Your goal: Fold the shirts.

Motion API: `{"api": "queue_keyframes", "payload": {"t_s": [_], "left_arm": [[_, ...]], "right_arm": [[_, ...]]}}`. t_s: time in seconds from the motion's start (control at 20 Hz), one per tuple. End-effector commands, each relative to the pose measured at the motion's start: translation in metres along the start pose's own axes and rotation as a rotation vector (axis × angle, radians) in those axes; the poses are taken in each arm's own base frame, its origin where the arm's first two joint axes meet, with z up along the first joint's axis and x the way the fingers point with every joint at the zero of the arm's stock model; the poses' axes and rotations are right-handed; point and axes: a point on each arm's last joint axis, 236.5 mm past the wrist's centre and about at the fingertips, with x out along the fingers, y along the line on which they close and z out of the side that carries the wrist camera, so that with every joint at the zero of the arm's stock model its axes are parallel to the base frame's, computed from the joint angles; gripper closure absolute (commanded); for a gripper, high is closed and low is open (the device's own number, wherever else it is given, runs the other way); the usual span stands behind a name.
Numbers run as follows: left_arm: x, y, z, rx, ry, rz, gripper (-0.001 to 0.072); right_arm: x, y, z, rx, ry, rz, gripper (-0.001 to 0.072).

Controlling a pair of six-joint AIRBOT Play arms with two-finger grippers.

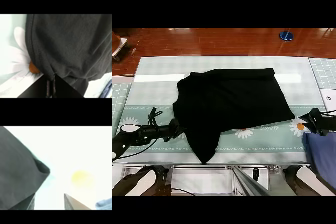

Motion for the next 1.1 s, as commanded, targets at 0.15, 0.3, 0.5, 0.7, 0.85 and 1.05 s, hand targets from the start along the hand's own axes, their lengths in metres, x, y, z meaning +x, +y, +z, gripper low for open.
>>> {"api": "queue_keyframes", "payload": {"t_s": [0.15, 0.3, 0.5, 0.7, 0.85, 1.05], "left_arm": [[0.000, -0.004, -0.001, 0.000, 0.007, -0.011, 0.0681], [0.000, -0.004, -0.001, -0.001, 0.007, -0.011, 0.0681], [0.000, -0.004, -0.001, -0.001, 0.007, -0.011, 0.0681], [0.000, -0.007, 0.000, -0.011, 0.003, -0.024, 0.0681], [0.000, -0.007, 0.000, -0.011, 0.003, -0.024, 0.0681], [-0.015, -0.038, 0.027, 0.061, -0.043, -0.066, 0.0681]], "right_arm": [[0.023, 0.014, 0.025, 0.050, 0.077, 0.110, 0.0298], [0.029, 0.014, 0.032, 0.048, 0.111, 0.122, 0.0298], [0.047, 0.016, 0.020, 0.017, 0.180, 0.113, 0.0298], [0.073, 0.042, 0.021, -0.069, 0.192, 0.084, 0.0298], [0.085, 0.072, 0.010, -0.159, 0.254, 0.091, 0.0484], [0.063, 0.132, 0.005, -0.364, 0.308, 0.159, 0.0694]]}}
